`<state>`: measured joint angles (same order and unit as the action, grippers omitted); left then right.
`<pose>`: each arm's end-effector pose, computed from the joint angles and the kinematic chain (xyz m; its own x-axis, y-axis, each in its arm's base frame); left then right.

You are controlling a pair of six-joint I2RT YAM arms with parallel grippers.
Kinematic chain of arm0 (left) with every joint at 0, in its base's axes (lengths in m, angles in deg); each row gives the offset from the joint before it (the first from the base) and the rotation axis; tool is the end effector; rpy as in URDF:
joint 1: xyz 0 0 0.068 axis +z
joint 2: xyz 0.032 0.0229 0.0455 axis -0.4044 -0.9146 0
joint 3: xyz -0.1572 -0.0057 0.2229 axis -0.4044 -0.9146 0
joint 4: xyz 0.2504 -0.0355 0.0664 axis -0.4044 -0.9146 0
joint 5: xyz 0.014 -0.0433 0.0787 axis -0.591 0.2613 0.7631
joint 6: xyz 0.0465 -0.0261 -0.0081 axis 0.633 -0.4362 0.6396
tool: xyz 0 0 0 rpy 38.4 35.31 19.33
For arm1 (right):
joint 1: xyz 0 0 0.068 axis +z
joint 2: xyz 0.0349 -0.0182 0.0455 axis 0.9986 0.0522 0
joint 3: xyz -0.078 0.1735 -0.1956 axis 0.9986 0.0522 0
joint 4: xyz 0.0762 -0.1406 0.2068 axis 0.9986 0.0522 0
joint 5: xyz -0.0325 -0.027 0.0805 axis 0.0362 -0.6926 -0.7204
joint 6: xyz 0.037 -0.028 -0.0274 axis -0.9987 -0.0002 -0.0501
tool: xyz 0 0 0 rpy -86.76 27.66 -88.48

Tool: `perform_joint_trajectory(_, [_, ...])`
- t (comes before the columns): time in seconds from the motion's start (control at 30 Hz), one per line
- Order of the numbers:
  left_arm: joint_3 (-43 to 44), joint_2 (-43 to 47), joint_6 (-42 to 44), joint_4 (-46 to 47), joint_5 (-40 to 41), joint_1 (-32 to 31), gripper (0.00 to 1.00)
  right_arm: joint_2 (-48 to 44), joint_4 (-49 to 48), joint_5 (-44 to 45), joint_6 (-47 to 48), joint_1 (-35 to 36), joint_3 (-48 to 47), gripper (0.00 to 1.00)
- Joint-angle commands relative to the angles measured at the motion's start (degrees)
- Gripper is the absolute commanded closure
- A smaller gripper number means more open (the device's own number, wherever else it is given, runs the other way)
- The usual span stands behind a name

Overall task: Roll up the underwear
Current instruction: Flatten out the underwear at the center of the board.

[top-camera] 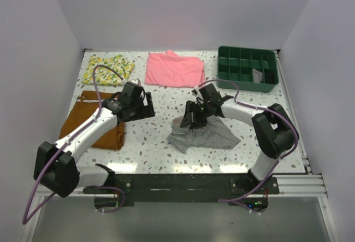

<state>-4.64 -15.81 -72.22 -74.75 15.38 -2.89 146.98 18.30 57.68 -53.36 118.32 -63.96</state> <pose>0.2330 -0.1124 0.2542 -0.8119 -0.2729 -0.5160 -0.1468 0.9510 -0.2721 0.2832 0.1919 0.1672 -0.9768 -0.0039 -0.2142 -0.1422 0.7597 0.6346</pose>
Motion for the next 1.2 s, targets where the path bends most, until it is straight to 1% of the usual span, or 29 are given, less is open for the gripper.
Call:
perform_joint_trajectory(0.0, [-0.4,-0.25,0.6,1.36,-0.66,0.29,0.08,0.93,-4.54,-3.19,-2.55,-0.28,1.66,0.45])
perform_joint_trajectory(0.1, [-0.67,-0.33,0.51,1.53,-0.74,0.29,0.08,0.84,-5.33,-3.54,-2.72,-0.28,2.1,0.51])
perform_joint_trajectory(0.13, [-0.67,-0.25,0.51,1.71,-0.83,0.29,0.08,0.76,-5.42,-3.63,-2.81,-0.28,2.01,0.58])
perform_joint_trajectory(0.2, [-0.76,-0.25,0.43,1.71,-0.83,0.29,0.08,0.76,-6.03,-4.33,-2.98,-0.28,1.84,0.67])
perform_joint_trajectory(0.23, [-0.67,-0.25,0.51,1.8,-0.92,0.29,0.08,0.67,-6.21,-4.42,-2.99,-0.28,1.75,0.76])
perform_joint_trajectory(0.3, [-0.67,-0.16,0.51,1.62,-0.66,0.29,0.08,0.14,-7.43,-5.38,-3.16,-0.29,1.49,0.83])
perform_joint_trajectory(0.37, [-0.75,0.1,0.16,1.54,-0.04,0.29,0.08,-0.12,-7.79,-6.09,-3.16,-0.11,0.79,0.85])
perform_joint_trajectory(0.5, [-3.03,2.38,-2.65,3.02,-0.65,0.29,0.08,0.4,-7.71,-6.71,-3.25,1.56,-1.06,0.85])
perform_joint_trajectory(0.57, [-4.09,3.35,-3.44,3.29,0.4,0.29,0.08,1.37,-7.79,-7.23,-3.42,2.87,-2.81,0.86])
perform_joint_trajectory(0.7, [-2.52,4.5,-3.09,-0.12,4.08,0.37,0.07,4.18,-8.41,-7.76,-4.74,5.86,-6.42,0.85])
perform_joint_trajectory(0.8, [-1.99,5.46,-3.09,-1.71,6.2,0.37,0.07,6.73,-8.67,-7.59,-5.8,8.23,-9.67,0.83])
perform_joint_trajectory(0.97, [-2.86,8.19,-4.14,-2.16,7.78,0.37,0.06,12.61,-9.99,-9.16,-7.29,10.44,-14.15,0.76])
perform_joint_trajectory(1.0, [-3.04,8.97,-4.06,-2.07,7.87,0.29,0.06,13.06,-10.95,-9.87,-7.47,10.44,-14.51,0.69])
perform_joint_trajectory(1.07, [-3.74,9.42,-4.41,-2.24,7.78,0.37,0.05,14.46,-10.61,-10.22,-7.56,10.44,-16.34,0.65])
perform_joint_trajectory(1.1, [-4.09,9.77,-4.5,-2.24,7.78,0.29,0.05,14.64,-10.26,-10.83,-7.56,10.44,-16.96,0.6])
perform_joint_trajectory(1.17, [-4.71,10.04,-4.67,-2.33,7.26,0.29,0.05,14.29,-9.47,-10.49,-7.03,10.35,-18.02,0.57])
